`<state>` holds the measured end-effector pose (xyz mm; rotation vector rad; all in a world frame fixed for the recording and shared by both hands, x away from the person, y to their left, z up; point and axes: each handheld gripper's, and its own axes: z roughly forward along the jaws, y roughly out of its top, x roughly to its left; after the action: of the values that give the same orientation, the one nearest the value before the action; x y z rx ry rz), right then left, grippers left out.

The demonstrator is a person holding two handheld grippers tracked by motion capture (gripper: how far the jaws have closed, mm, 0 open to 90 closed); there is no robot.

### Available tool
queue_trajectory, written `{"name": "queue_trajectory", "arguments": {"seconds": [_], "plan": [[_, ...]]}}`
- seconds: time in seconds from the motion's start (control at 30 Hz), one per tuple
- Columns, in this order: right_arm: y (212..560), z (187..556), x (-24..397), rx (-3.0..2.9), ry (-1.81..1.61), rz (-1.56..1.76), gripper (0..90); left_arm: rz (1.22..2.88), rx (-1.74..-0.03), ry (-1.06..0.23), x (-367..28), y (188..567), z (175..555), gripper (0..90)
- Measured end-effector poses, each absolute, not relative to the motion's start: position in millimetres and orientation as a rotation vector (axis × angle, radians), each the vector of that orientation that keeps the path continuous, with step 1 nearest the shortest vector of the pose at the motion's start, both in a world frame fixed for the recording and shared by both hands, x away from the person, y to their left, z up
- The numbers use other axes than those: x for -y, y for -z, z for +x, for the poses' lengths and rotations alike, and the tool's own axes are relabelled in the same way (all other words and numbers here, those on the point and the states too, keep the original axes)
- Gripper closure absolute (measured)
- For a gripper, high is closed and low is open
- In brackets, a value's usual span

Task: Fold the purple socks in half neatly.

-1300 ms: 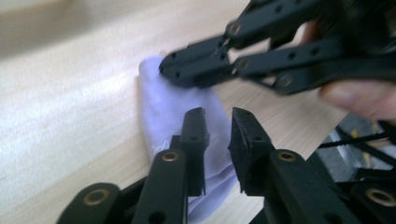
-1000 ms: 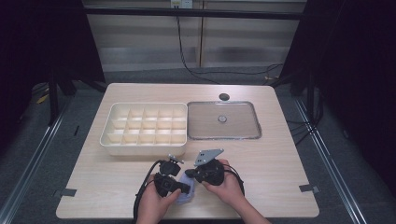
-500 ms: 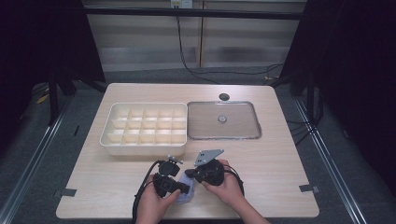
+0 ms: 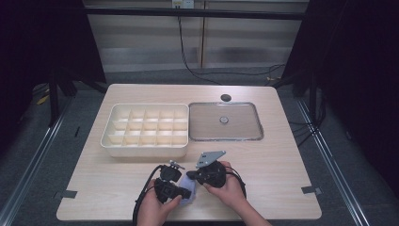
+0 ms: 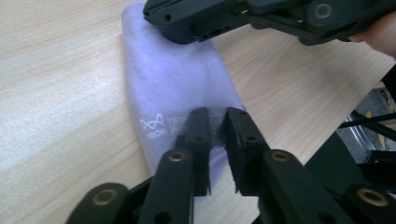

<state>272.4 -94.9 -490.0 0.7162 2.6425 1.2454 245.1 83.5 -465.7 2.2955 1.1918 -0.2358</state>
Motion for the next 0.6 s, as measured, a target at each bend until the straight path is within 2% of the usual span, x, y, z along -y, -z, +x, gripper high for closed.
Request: {"name": "queue_trajectory", "arguments": {"seconds": [0.13,0.6], "plan": [[490.0,271.8,93.9,-2.641,-1.240,0.727,90.0,2.298,-1.190,0.239,-85.0,467.0,247.2,84.2],[492.5,274.8,91.0,-2.652,-1.210,0.693,90.0,2.320,-1.187,0.186,-80.9,467.1,242.0,87.2]]}}
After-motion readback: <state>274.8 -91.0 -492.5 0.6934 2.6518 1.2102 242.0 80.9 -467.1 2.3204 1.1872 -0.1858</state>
